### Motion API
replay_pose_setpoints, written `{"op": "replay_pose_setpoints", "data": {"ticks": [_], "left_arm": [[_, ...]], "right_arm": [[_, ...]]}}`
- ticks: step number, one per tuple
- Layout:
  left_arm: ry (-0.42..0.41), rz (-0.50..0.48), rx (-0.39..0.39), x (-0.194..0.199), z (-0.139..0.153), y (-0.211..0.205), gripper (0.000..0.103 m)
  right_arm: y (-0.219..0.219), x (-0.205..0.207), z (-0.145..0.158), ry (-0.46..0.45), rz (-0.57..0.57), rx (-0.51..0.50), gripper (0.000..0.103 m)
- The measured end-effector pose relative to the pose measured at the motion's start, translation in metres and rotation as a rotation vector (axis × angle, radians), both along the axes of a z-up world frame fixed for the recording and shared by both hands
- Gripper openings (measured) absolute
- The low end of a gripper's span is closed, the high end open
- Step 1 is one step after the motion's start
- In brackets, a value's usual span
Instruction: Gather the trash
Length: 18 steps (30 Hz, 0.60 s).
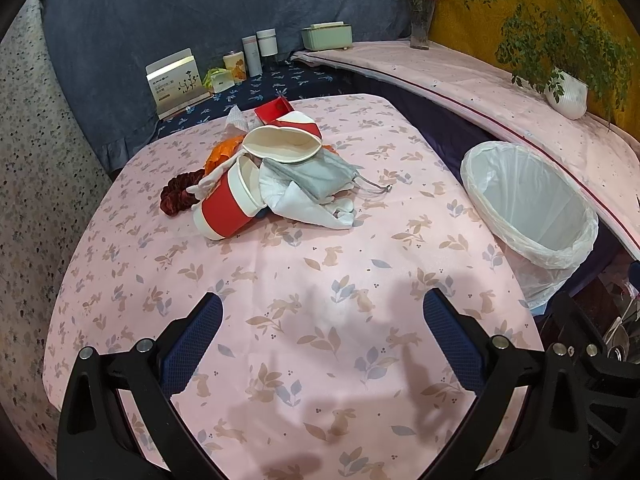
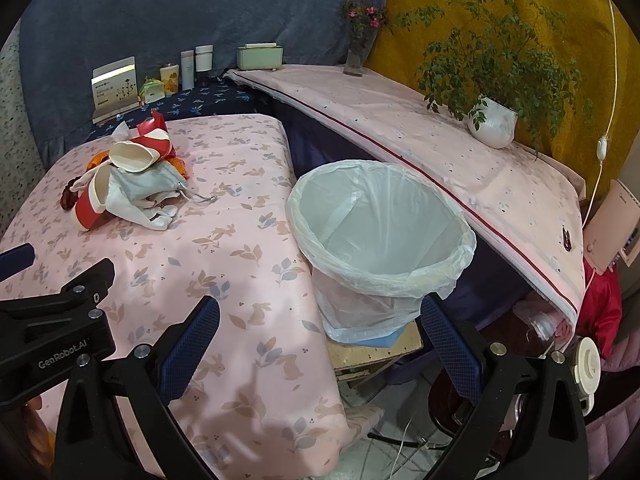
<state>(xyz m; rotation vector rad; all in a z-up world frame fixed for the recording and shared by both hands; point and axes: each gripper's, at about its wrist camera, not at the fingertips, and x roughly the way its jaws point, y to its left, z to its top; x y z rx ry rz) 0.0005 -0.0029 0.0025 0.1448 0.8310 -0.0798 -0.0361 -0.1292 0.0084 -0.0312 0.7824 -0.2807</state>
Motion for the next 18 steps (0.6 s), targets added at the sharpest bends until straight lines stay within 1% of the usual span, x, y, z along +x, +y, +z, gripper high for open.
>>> {"op": "replay_pose_setpoints", "data": {"ticks": [18], "left_arm": [[-0.007, 0.0, -0.003, -0.0039, 0.0006, -0.0005, 0.096]], "right_arm": [[-0.0031, -0.0045, -0.0002, -0.018, -0.01, 0.011, 0.096]]}}
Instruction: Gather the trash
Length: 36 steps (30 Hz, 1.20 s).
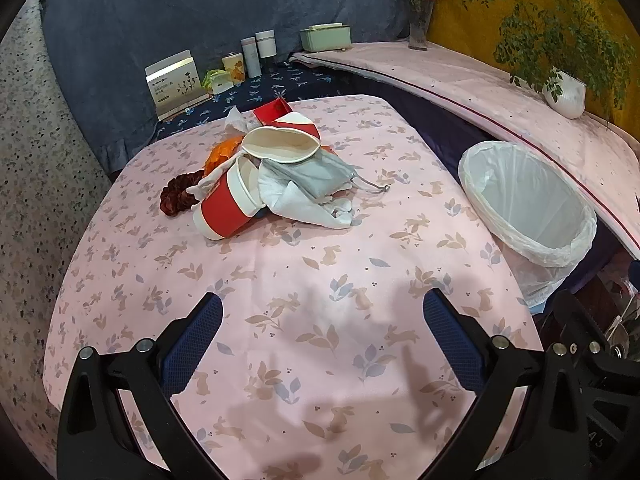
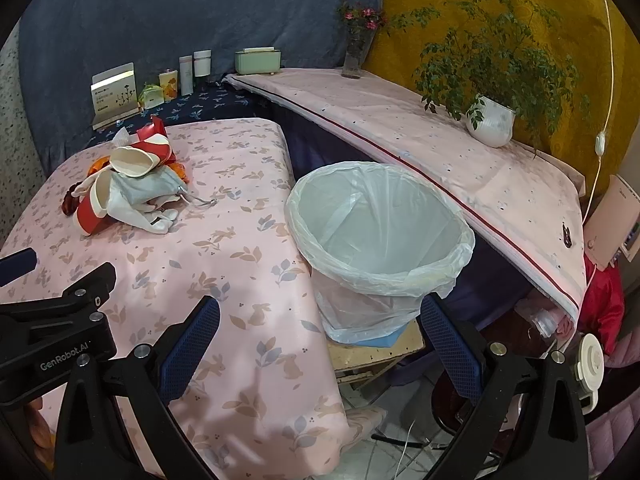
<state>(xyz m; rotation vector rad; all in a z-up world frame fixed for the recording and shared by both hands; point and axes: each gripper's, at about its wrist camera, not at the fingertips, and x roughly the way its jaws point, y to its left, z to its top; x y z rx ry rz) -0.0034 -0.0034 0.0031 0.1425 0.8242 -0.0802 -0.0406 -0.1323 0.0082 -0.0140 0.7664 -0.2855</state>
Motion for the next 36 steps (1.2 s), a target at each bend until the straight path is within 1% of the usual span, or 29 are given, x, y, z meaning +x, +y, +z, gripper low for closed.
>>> {"op": "replay_pose_setpoints", "data": {"ticks": [25, 36], "left_arm": [[-0.01, -0.003, -0.002, -0.0013, 0.0018, 0.001, 0.096], [-0.012, -0.003, -0.001, -0.0014, 0.0023, 0.0009, 0.096]], "right_arm": [[0.0013, -0.0011, 0.0002, -0.008, 0.001, -0.014, 0.096], [-0.0012, -0.0016, 0.0007, -0.017, -0.023, -0.019, 0.096]]}}
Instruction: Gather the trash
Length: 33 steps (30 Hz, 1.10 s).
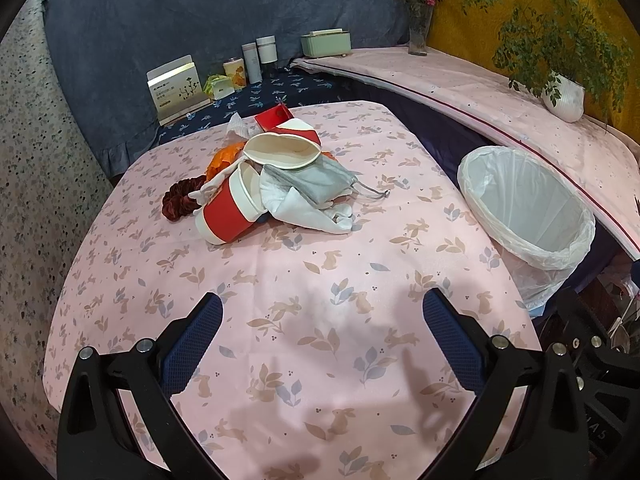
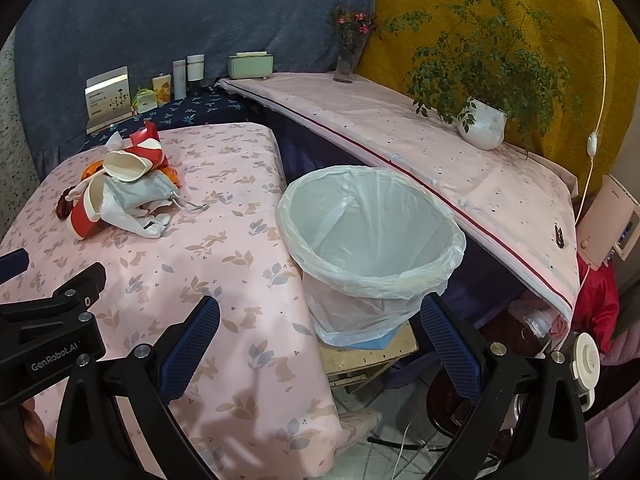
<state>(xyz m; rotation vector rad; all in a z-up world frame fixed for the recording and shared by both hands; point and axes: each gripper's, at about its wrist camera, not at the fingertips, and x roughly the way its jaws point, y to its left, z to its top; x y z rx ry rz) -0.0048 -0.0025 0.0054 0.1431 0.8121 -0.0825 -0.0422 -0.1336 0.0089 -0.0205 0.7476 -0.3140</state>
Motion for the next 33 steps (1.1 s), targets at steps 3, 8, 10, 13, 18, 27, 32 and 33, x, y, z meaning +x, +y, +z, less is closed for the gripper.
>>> {"op": "replay_pose_setpoints", "data": {"ticks": [3, 8, 10, 13, 18, 27, 32, 33], "left_arm": [[-0.002, -0.001, -0.002, 0.001, 0.001, -0.001, 0.096], [-0.004, -0.001, -0.004, 0.002, 0.003, -0.002, 0.095], [-0.004, -0.001, -0.005, 0.002, 0.003, -0.002, 0.095], [-0.004, -0.002, -0.003, 0.003, 0.003, -0.002, 0.095], [-0.006, -0.001, -0.003, 0.003, 0.004, -0.002, 0.095], [-0.018, 0.003, -0.029, 0.01, 0.002, 0.004, 0.095], [-0.03, 0.013, -0.044, 0.015, 0.0, 0.015, 0.095], [-0.034, 0.015, -0.045, 0.017, -0.001, 0.017, 0.095]], "right_arm": [[0.0, -0.001, 0.001, -0.002, -0.004, -0.002, 0.096], [0.001, 0.0, 0.002, -0.001, -0.005, -0.006, 0.096], [0.001, 0.0, 0.002, -0.002, -0.003, -0.007, 0.096], [0.002, 0.001, 0.002, -0.002, 0.0, -0.009, 0.096], [0.003, 0.003, 0.003, 0.001, 0.005, -0.008, 0.096], [0.006, 0.009, 0.003, 0.006, 0.007, 0.007, 0.096], [0.009, 0.013, 0.005, -0.017, 0.001, 0.006, 0.096], [0.01, 0.014, 0.006, -0.022, 0.0, 0.006, 0.096]]}}
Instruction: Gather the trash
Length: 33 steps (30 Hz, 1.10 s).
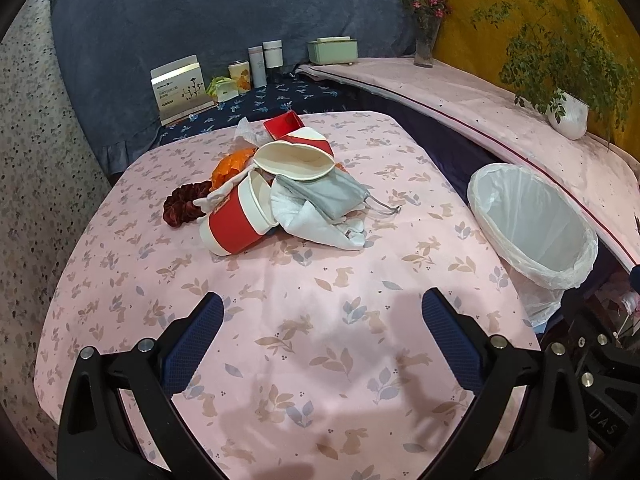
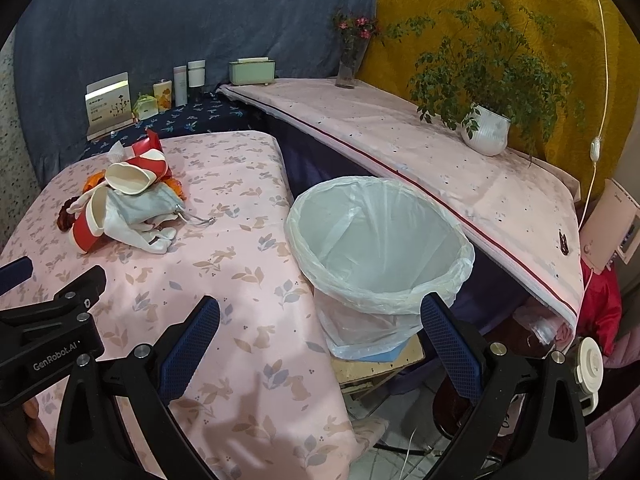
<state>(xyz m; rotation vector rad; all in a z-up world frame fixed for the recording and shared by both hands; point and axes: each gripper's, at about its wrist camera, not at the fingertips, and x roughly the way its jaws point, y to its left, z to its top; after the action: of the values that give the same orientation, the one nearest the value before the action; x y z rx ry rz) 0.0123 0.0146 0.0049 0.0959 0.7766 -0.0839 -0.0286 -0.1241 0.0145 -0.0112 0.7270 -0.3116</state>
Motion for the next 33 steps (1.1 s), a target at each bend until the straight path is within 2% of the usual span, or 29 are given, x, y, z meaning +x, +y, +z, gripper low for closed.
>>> {"op": "replay_pose_setpoints", "data": {"ticks": [11, 16, 24, 33], "left_arm": [[0.005, 0.05, -0.036, 0.033, -0.003, 0.038, 0.095], [-0.008, 0.079, -0.035, 0.048, -0.006, 0.06, 0.095], [-0.005, 0.144, -0.074, 0.073, -0.014, 0.097, 0.095], [0.05, 0.137, -0.129, 0.111, -0.024, 0.107, 0.095]], "right_arm": [[0.016, 0.026, -0.001, -0.003, 0.004, -0.017, 0.096], [0.028, 0.043, -0.007, 0.008, 0.028, 0.001, 0.096], [0.046, 0.071, -0.018, 0.029, 0.056, 0.05, 0.096], [0.068, 0.102, -0.034, 0.057, 0.099, 0.078, 0.096]]}}
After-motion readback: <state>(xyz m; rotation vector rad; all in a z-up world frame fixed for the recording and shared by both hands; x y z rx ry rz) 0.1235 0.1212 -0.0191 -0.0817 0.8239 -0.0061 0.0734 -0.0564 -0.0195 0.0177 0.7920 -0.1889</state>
